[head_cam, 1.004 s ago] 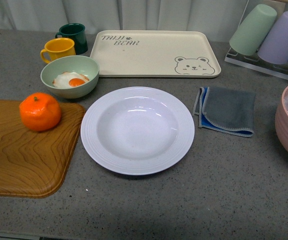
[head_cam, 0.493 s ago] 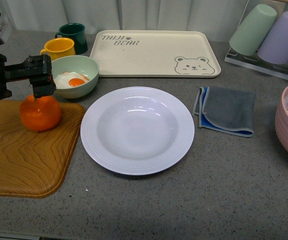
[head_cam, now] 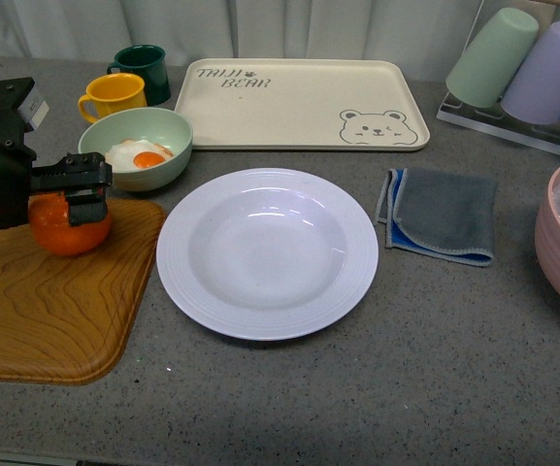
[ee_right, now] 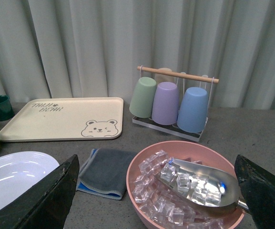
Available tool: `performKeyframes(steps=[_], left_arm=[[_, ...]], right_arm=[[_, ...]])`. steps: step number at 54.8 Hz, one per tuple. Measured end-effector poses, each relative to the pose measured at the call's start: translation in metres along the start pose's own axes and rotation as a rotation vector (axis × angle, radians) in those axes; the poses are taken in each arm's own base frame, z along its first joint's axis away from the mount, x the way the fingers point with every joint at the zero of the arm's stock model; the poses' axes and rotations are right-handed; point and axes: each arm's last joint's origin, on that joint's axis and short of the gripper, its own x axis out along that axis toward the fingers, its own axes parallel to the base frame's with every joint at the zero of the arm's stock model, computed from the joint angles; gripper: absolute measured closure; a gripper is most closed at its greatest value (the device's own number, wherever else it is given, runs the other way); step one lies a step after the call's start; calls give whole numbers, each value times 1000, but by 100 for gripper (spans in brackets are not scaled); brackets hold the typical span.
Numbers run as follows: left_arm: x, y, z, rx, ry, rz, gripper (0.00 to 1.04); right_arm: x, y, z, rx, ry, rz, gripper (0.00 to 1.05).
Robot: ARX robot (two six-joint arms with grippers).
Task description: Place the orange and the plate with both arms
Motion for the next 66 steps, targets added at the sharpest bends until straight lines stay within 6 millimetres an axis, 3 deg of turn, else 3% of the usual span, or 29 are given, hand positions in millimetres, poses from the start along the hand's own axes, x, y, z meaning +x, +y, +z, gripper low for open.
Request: performKeyframes(steps=[7, 16, 20, 26, 47, 59, 66], left_arm=[[-6, 1, 0, -3, -7, 5, 44], [-35, -8, 2, 15, -55, -24, 48], [-57, -26, 8, 54, -111, -78, 49], [-67, -54, 7, 122, -133, -143, 49], [-53, -137, -13, 298, -75, -246, 49], [-29, -167, -14, 320, -38, -258, 49], [-17, -173, -17, 312, -16, -245, 49]], right_arm=[[0, 0, 0, 0, 0, 0, 9], [0, 0, 0, 0, 0, 0, 9], [0, 0, 0, 0, 0, 0, 9], [0, 0, 0, 0, 0, 0, 9], [0, 0, 0, 0, 0, 0, 9], [0, 0, 0, 0, 0, 0, 9], [0, 0, 0, 0, 0, 0, 9]])
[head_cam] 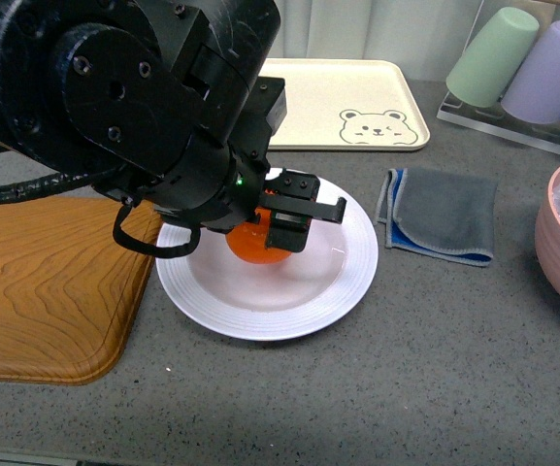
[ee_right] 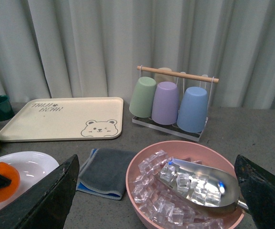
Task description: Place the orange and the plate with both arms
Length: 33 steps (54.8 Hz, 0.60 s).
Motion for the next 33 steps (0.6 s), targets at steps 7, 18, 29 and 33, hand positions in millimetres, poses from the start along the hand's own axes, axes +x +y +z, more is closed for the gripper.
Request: performKeyframes(steps=[7, 18, 29, 33], left_arm=[[7, 0, -5, -2, 31, 20, 49], [10, 1, -7, -6, 40, 33, 23], [4, 4, -10, -42, 38, 12, 7], [-5, 6, -5, -54, 3, 15, 7]], right_arm=[[0, 0, 0, 0, 0, 0, 9], [0, 0, 0, 0, 0, 0, 9], [0, 0, 0, 0, 0, 0, 9], [0, 0, 0, 0, 0, 0, 9]])
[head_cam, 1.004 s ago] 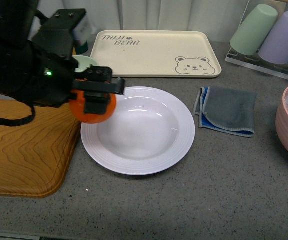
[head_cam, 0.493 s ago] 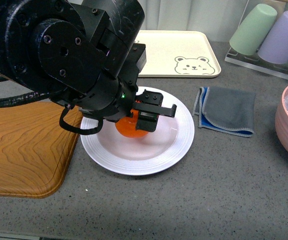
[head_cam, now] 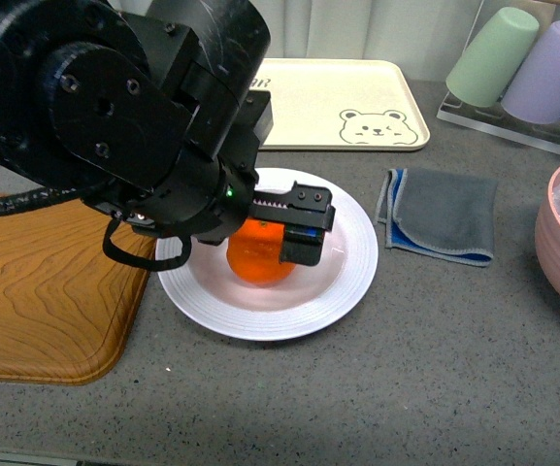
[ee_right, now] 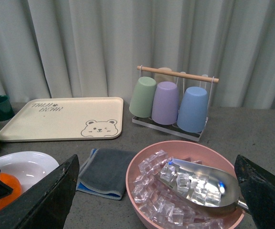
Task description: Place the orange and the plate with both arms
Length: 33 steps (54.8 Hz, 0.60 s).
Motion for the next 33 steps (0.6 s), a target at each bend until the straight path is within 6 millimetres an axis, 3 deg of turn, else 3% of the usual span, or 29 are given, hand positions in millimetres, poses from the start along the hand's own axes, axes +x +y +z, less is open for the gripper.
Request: performKeyframes(steps=[14, 18, 21, 28, 33], left_arm=[[-48, 10, 28, -42, -206, 7, 7], [-46, 17, 18, -24, -443, 175, 19], [-52, 29, -4, -31, -600, 251, 29], [-99, 59, -26, -67, -847, 285, 55], [-123, 68, -35, -67, -891, 283, 69]], right_arm=[[0, 0, 0, 0, 0, 0, 9], [0, 0, 0, 0, 0, 0, 9], [0, 0, 0, 0, 0, 0, 9], [0, 0, 0, 0, 0, -3, 9], [0, 0, 0, 0, 0, -2, 9]])
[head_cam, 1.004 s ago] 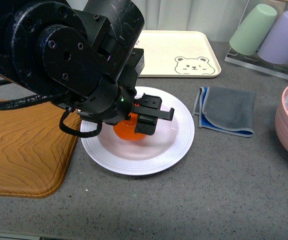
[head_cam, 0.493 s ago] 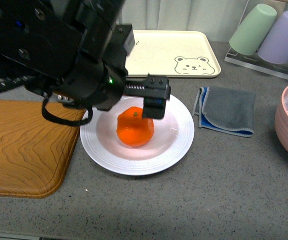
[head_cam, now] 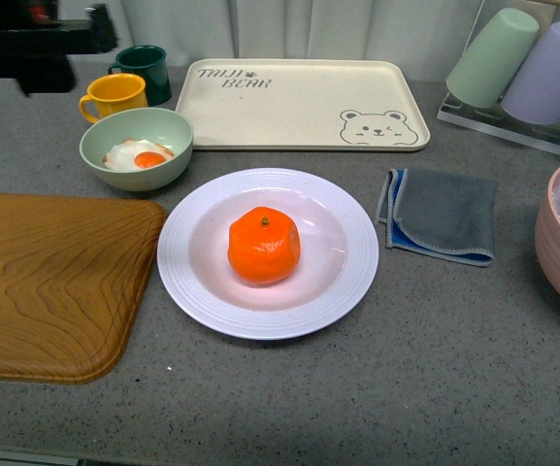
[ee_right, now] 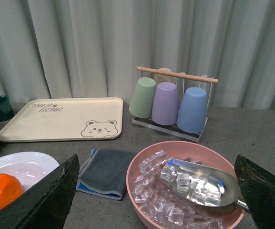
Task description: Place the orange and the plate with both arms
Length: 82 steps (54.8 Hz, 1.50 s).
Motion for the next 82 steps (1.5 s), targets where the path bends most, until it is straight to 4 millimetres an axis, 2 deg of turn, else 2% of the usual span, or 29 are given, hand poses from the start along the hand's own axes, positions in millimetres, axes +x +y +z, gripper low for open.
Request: performKeyframes(steps=[9, 11, 18, 45, 52, 82], left_arm=[[-31, 26, -2, 18, 48, 12, 98], [-36, 29, 0, 18, 58, 8, 101], [-56, 40, 12, 18, 18, -4, 101], [-108, 68, 12, 19, 33, -15, 101], [-117, 75, 13, 18, 30, 12, 101], [-140, 74, 23, 18, -1, 5, 101]], right_arm=[[0, 0, 0, 0, 0, 3, 9], [0, 0, 0, 0, 0, 2, 9], [0, 0, 0, 0, 0, 2, 9], [0, 0, 0, 0, 0, 2, 9], [0, 0, 0, 0, 0, 2, 9], [0, 0, 0, 0, 0, 2, 9]])
